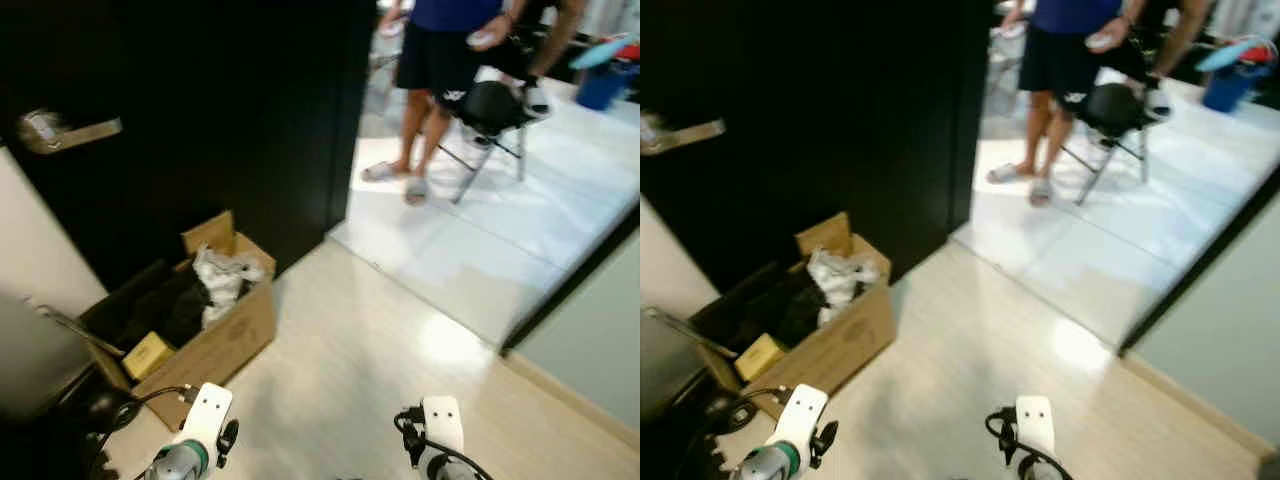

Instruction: Clean up the room

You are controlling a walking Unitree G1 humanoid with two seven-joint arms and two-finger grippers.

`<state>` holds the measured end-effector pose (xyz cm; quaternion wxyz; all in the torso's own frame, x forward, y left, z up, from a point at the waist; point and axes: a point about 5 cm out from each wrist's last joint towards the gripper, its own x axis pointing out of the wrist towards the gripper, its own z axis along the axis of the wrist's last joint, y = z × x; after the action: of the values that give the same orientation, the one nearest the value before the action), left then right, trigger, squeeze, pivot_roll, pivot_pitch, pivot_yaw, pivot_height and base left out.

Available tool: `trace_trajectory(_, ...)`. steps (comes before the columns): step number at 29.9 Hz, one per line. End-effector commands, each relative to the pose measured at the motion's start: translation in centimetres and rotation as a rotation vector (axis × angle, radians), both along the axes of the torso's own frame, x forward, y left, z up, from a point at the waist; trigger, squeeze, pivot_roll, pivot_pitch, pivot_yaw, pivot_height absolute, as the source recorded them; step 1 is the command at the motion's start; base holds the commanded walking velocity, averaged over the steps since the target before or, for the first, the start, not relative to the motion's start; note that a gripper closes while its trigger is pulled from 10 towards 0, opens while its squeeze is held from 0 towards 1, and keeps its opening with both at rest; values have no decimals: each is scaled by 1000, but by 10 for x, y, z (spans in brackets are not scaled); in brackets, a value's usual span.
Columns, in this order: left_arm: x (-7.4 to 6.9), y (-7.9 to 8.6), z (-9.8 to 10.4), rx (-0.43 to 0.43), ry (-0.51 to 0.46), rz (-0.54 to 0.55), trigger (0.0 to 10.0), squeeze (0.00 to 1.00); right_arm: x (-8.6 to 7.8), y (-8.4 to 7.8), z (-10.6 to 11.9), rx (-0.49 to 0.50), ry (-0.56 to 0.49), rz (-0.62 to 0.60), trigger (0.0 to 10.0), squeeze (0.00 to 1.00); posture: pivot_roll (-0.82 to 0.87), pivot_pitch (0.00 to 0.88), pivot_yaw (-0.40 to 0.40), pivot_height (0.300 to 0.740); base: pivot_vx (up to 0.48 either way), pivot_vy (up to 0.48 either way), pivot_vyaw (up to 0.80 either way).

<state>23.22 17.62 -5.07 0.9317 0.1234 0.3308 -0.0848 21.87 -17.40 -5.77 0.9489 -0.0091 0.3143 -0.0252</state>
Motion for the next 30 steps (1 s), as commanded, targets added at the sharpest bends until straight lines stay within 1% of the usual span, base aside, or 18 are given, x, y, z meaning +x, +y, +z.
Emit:
trace_trajectory(1, -5, 2, -3, 9, 23, 2, 10000, 0, -3, 3, -3, 14, 17, -5, 10000, 0, -21, 30, 63, 740, 0, 0, -800)
trace_trajectory(18, -3, 2, -3, 16, 20, -6, 10000, 0, -2, 3, -2, -2, 15, 9, 10000, 0, -24, 29, 66, 740, 0, 0, -795)
trace_trajectory(30, -4, 2, -3, 20, 20, -4, 10000, 0, -1, 5, -1, -13, 11, 31, 10000, 0, -18, 23, 61, 740, 0, 0, 0)
